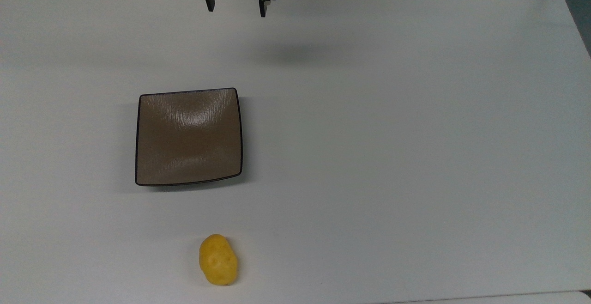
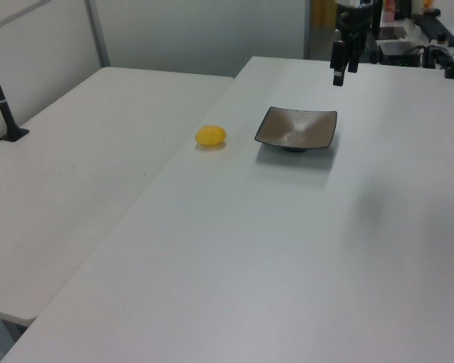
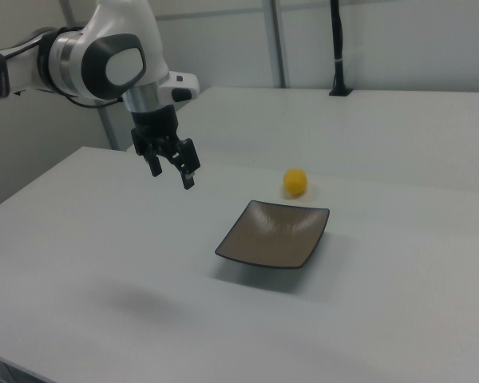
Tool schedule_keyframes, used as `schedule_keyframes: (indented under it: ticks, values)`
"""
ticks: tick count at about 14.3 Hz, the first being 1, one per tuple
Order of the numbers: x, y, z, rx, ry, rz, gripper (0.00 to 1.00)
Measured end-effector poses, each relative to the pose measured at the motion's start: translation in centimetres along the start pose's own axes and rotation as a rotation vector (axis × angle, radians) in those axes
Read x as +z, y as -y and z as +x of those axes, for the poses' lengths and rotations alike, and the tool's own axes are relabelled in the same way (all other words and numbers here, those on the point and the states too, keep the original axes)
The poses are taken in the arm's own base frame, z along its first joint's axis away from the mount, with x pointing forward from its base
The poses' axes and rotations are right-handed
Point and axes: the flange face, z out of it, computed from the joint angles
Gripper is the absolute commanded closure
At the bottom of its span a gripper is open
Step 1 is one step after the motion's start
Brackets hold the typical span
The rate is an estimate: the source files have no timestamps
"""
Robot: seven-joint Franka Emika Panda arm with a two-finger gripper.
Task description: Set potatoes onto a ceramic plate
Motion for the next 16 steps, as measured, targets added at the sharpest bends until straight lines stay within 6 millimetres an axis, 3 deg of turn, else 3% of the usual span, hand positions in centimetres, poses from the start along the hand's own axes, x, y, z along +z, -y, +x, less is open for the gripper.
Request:
schedule_keyframes:
  ticks: [5,10,13,16]
  values:
    - [0.0,0.6,-0.1,-0.028,0.001,0.0,0.0]
    - [-1.3,0.6,-0.6,-0.041,-0.023,0.0,0.0]
    - [-1.7,1.0,0.1,-0.103,-0.091,0.003,0.0]
    - [-1.2,2.7,1.1,-0.137,-0.151,0.012,0.0]
